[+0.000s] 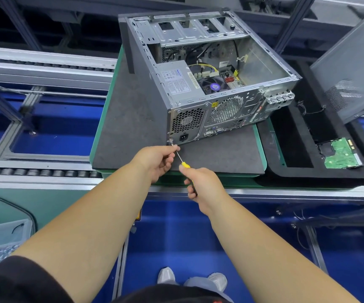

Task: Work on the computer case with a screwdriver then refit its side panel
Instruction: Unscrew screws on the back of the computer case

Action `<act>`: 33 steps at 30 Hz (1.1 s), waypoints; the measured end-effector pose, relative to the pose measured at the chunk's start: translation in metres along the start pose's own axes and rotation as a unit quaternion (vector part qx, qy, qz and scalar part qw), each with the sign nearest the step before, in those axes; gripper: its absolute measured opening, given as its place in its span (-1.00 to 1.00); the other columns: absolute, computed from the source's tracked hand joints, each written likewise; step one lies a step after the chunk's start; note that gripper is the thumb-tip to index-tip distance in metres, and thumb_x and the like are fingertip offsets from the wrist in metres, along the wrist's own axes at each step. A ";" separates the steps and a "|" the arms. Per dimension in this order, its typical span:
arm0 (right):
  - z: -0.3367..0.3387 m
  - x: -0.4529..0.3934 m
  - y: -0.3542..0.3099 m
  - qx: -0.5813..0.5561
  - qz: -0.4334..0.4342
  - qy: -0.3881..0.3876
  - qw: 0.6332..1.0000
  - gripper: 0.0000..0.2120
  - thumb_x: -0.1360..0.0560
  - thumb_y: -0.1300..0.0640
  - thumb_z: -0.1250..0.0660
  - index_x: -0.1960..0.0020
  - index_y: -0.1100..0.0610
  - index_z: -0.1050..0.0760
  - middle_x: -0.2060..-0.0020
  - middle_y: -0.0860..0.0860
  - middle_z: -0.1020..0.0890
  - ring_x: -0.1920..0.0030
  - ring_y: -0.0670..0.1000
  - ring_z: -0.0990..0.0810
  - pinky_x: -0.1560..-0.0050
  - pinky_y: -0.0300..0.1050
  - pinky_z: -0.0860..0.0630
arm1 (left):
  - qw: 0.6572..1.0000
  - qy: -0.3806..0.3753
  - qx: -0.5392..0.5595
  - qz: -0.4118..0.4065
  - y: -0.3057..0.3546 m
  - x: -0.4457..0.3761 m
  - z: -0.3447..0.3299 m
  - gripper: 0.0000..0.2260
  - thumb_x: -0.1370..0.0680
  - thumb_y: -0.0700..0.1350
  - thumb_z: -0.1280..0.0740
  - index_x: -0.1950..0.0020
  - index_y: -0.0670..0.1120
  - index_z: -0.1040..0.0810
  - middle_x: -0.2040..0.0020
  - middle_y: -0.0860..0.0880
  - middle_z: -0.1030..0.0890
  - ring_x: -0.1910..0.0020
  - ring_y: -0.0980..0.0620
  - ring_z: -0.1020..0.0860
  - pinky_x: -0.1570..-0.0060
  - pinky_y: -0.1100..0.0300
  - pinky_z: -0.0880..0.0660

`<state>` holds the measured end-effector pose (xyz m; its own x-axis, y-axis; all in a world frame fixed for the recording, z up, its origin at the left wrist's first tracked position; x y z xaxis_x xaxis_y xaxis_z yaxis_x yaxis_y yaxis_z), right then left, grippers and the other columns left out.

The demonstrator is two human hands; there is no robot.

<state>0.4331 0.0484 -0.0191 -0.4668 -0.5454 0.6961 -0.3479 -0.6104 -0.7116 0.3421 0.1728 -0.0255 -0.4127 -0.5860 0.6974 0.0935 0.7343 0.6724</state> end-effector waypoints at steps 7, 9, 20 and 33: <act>0.004 -0.003 -0.003 0.082 0.009 0.024 0.996 -0.69 -0.59 -0.10 -0.30 0.17 0.10 -0.59 0.34 -0.06 -0.67 0.45 -0.06 -0.47 0.43 -0.21 -0.42 | 1.000 -0.025 -0.007 0.002 0.000 -0.001 0.000 -0.86 -0.54 -0.09 -0.40 -0.01 -0.14 -0.68 0.41 0.04 -0.54 0.48 0.18 -0.48 0.47 0.36 -0.48; 0.001 -0.003 -0.001 0.087 -0.024 0.022 0.996 -0.63 -0.63 -0.11 -0.21 0.16 0.10 -0.60 0.40 -0.09 -0.67 0.48 -0.08 -0.45 0.47 -0.23 -0.40 | 0.999 -0.036 -0.011 -0.001 0.001 -0.001 0.000 -0.85 -0.56 -0.10 -0.38 -0.04 -0.14 -0.68 0.39 0.03 -0.54 0.47 0.18 -0.49 0.46 0.35 -0.49; 0.010 0.001 -0.005 0.079 0.035 0.041 0.995 -0.71 -0.54 -0.09 -0.38 0.16 0.13 -0.57 0.32 0.03 -0.59 0.38 -0.03 -0.46 0.36 -0.17 -0.43 | 1.000 0.008 -0.001 -0.007 -0.001 -0.001 0.002 -0.91 -0.53 -0.13 -0.42 0.06 -0.14 -0.68 0.43 0.03 -0.55 0.50 0.18 -0.47 0.49 0.38 -0.48; 0.009 0.007 -0.007 0.059 0.029 0.041 0.997 -0.67 -0.53 -0.11 -0.38 0.19 0.15 -0.50 0.35 0.04 -0.51 0.40 -0.01 -0.41 0.41 -0.18 -0.36 | 1.000 0.001 0.005 -0.014 0.000 -0.001 0.003 -0.86 -0.51 -0.09 -0.45 0.01 -0.14 -0.69 0.38 0.02 -0.57 0.46 0.16 -0.51 0.45 0.34 -0.50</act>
<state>0.4400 0.0437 -0.0079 -0.5500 -0.5362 0.6403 -0.2220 -0.6452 -0.7310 0.3395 0.1740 -0.0271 -0.4132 -0.6067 0.6791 0.0738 0.7210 0.6890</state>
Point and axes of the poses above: each hand's wrist, its own x-axis away from the middle knuckle, its own z-axis out of the back of the hand, y = z × x, the point moved 9 cm from there along -x, towards the middle knuckle
